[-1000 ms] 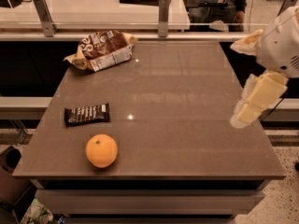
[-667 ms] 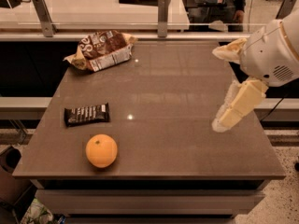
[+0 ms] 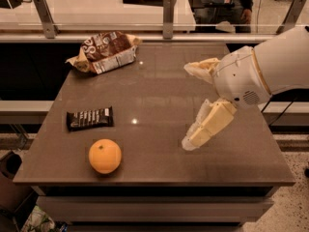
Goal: Move orange near brown chip bag
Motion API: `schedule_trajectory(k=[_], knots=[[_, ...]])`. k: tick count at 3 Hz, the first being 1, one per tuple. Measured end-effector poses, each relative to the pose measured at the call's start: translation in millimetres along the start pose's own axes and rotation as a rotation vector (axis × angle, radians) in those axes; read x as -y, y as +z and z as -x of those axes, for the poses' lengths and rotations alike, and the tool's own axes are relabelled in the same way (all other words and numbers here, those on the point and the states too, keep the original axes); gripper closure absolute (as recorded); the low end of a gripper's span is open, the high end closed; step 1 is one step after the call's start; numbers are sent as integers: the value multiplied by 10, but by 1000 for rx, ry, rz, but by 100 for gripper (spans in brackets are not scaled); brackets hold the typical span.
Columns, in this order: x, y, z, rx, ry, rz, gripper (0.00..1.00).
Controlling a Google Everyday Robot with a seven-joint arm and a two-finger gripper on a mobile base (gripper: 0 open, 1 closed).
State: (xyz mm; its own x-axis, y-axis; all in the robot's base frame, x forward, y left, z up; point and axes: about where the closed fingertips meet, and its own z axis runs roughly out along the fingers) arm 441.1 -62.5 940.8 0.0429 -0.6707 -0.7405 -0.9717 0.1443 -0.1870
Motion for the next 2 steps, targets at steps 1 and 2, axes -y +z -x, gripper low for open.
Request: schedule_trajectory(k=[1, 2], knots=[[0, 0, 1, 0, 0, 0, 0], [32, 102, -61, 48, 17, 1, 0]])
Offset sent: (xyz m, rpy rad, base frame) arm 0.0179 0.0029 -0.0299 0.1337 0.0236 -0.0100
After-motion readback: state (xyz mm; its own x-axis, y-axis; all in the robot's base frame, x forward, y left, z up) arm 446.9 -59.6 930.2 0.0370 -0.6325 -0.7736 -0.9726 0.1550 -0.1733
